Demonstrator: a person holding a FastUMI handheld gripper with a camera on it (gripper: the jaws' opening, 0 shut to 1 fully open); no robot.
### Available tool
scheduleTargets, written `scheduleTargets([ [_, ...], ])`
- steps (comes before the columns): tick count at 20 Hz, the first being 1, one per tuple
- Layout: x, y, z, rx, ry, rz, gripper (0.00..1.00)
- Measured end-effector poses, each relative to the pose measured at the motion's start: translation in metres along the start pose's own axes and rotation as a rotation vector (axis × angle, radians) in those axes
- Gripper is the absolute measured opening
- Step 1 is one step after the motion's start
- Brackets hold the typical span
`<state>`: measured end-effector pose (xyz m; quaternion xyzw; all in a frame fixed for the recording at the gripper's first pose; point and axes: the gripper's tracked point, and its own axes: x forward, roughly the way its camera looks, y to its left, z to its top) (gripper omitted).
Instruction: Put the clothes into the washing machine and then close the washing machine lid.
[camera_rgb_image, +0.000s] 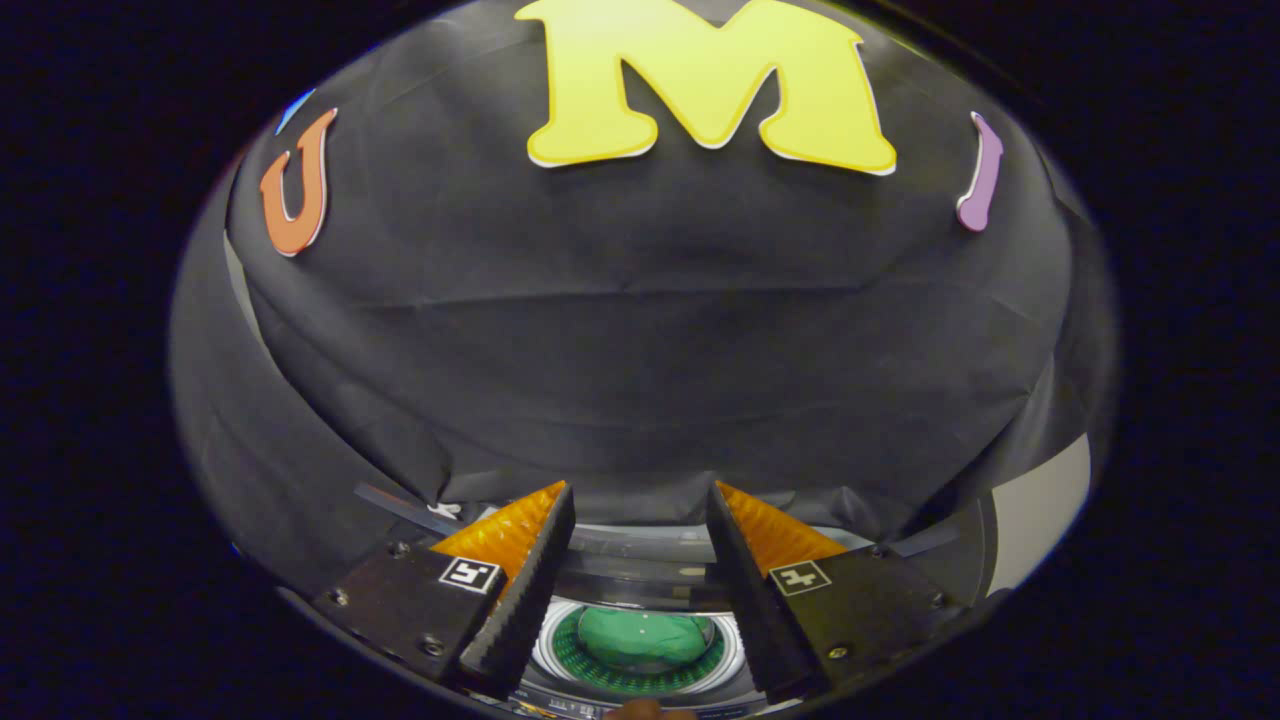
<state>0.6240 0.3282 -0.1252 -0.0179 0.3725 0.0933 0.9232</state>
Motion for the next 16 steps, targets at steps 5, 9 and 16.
scheduleTargets([
  [5,-0.003,0.003,-0.01,0.063,0.08,0.041,0.84],
  [9,-0.012,0.004,-0.018,0.061,0.093,0.045,0.84],
  [16,-0.026,0.007,-0.033,0.053,0.084,0.044,0.84],
])
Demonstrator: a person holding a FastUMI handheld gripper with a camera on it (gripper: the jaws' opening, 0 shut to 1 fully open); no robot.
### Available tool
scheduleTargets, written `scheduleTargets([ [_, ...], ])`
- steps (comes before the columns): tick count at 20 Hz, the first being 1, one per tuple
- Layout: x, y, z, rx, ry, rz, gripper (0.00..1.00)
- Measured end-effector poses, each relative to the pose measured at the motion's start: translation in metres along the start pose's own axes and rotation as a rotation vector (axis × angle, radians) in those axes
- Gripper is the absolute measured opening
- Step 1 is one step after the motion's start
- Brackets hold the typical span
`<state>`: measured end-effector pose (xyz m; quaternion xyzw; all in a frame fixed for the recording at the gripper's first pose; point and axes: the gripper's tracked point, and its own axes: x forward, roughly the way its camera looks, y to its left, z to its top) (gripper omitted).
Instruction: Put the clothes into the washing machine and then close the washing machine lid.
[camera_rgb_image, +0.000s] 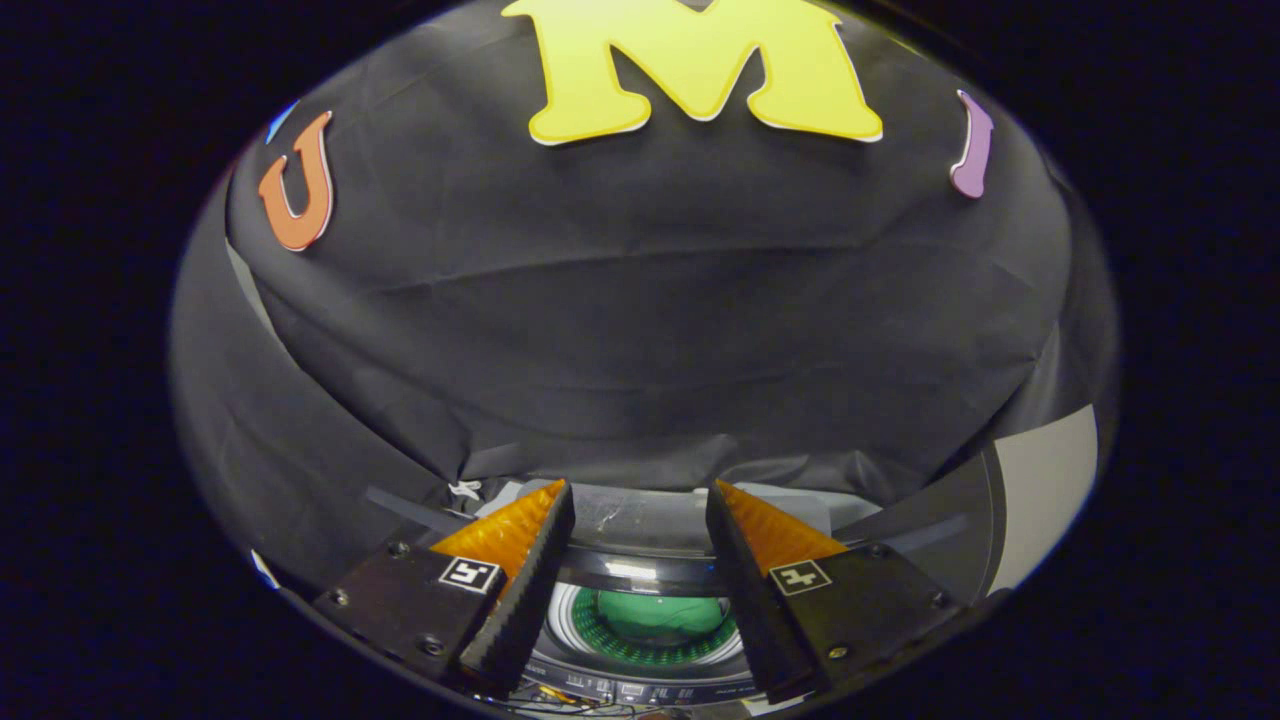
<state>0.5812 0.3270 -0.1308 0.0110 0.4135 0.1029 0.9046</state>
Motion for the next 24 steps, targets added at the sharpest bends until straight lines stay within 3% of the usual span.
scheduleTargets([
  [12,-0.028,0.005,-0.052,0.009,0.01,0.003,0.84],
  [24,-0.056,0.004,-0.169,0.013,0.131,-0.014,0.81],
])
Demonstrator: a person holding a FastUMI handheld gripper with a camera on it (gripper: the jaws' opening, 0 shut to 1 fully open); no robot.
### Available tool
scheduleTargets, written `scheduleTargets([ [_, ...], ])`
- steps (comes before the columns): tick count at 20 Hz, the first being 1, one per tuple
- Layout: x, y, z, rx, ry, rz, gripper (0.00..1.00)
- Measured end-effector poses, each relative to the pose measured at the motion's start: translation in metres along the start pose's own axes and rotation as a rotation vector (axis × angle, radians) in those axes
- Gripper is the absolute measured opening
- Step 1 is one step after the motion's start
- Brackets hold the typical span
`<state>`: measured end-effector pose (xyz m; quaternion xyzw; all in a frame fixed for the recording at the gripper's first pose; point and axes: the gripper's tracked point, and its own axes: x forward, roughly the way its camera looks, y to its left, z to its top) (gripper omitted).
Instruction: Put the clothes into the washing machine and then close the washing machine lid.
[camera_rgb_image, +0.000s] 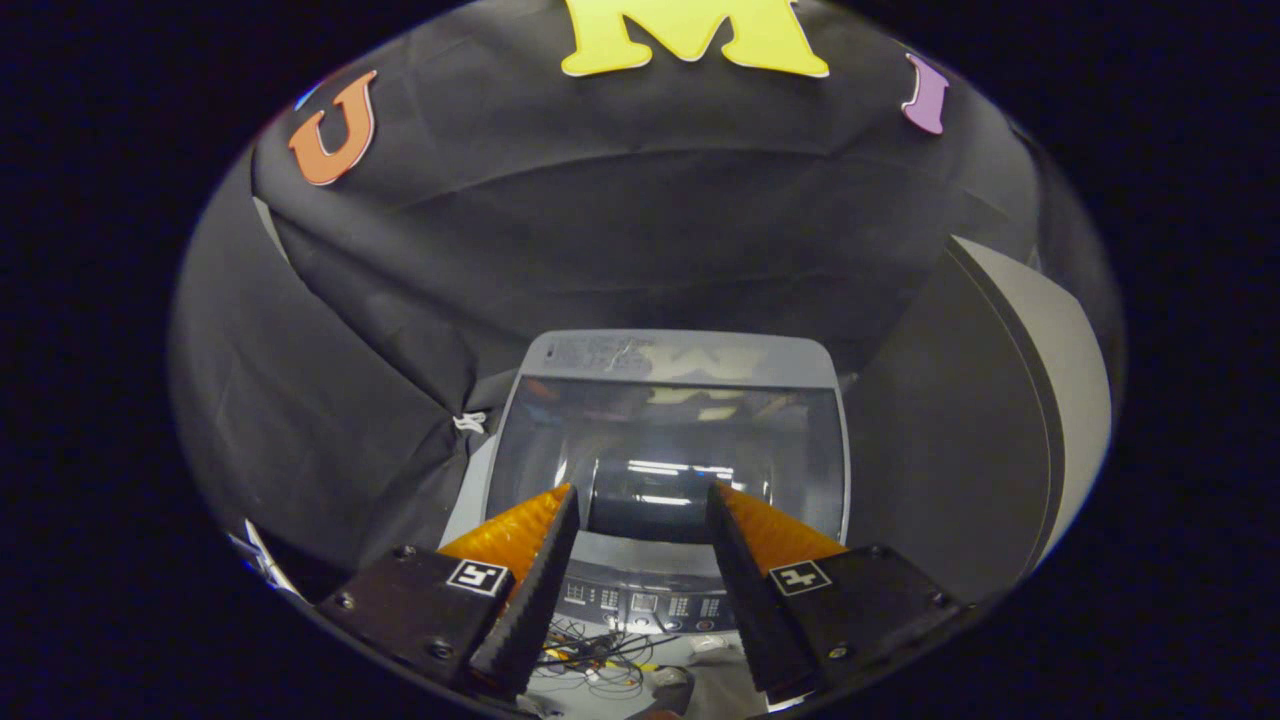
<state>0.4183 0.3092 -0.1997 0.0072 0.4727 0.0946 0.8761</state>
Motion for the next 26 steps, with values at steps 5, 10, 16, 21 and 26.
scheduleTargets([
  [5,-0.034,-0.002,-0.019,-0.031,-0.042,0.003,0.81],
  [10,-0.094,-0.022,-0.039,-0.036,-0.127,0.048,0.81],
  [16,-0.199,-0.07,-0.067,0.021,-0.281,0.146,0.8],
  [21,-0.286,-0.128,-0.104,0.07,-0.437,0.166,0.81],
  [26,-0.365,-0.193,-0.122,0.038,-0.653,0.109,0.81],
])
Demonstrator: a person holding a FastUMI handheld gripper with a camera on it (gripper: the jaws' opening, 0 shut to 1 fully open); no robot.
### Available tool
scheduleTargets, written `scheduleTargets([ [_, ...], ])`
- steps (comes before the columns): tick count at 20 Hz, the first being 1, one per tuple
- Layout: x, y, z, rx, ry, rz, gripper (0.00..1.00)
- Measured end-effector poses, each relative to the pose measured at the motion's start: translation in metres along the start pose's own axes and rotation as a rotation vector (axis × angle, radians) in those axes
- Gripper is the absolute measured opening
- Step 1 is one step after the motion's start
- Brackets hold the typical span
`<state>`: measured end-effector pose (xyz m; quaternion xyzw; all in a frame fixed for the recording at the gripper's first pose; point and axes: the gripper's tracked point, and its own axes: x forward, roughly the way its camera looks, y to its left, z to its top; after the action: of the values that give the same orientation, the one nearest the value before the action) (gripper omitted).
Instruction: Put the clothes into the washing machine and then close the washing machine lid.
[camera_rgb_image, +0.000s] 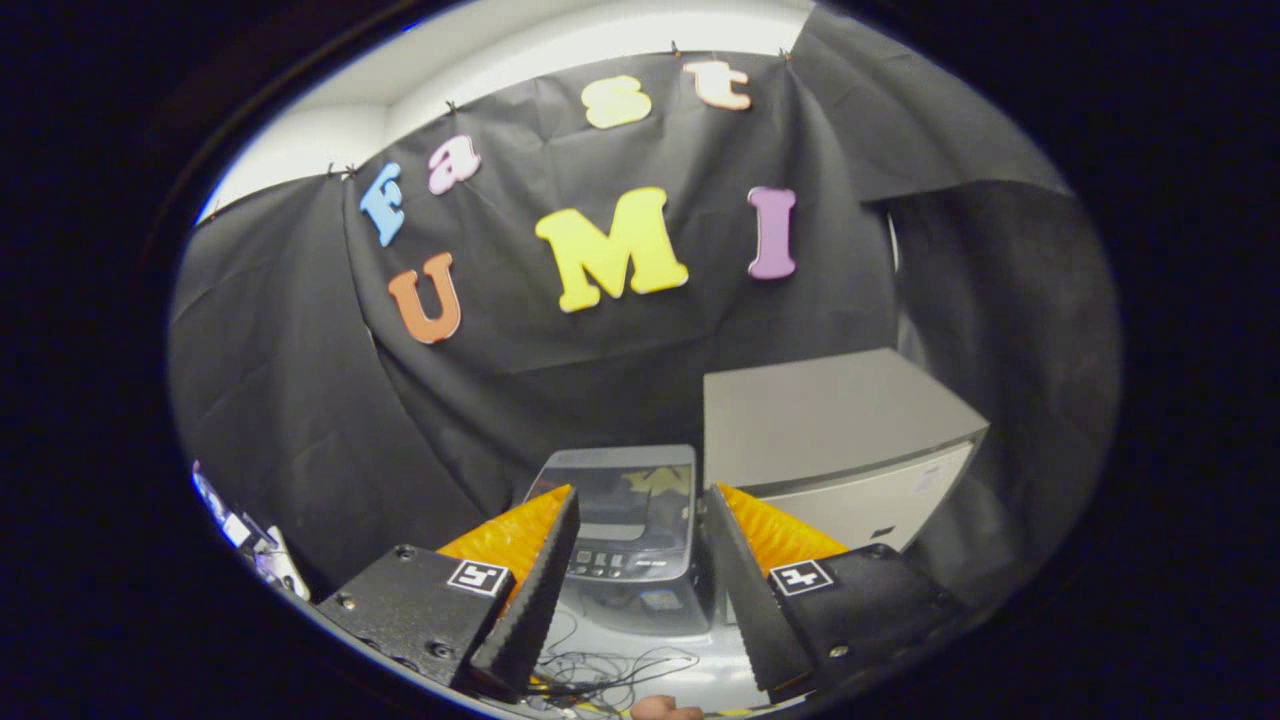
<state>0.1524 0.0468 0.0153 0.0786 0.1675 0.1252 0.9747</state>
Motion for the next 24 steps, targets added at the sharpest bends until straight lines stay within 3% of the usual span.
scheduleTargets([
  [3,-0.038,-0.024,-0.006,-0.038,-0.068,-0.027,0.83],
  [12,-0.128,-0.03,-0.046,-0.147,-0.189,0.017,0.94],
  [14,-0.134,-0.027,-0.045,-0.167,-0.206,0.025,0.99],
  [24,-0.136,-0.01,-0.042,-0.178,-0.222,0.065,1.0],
])
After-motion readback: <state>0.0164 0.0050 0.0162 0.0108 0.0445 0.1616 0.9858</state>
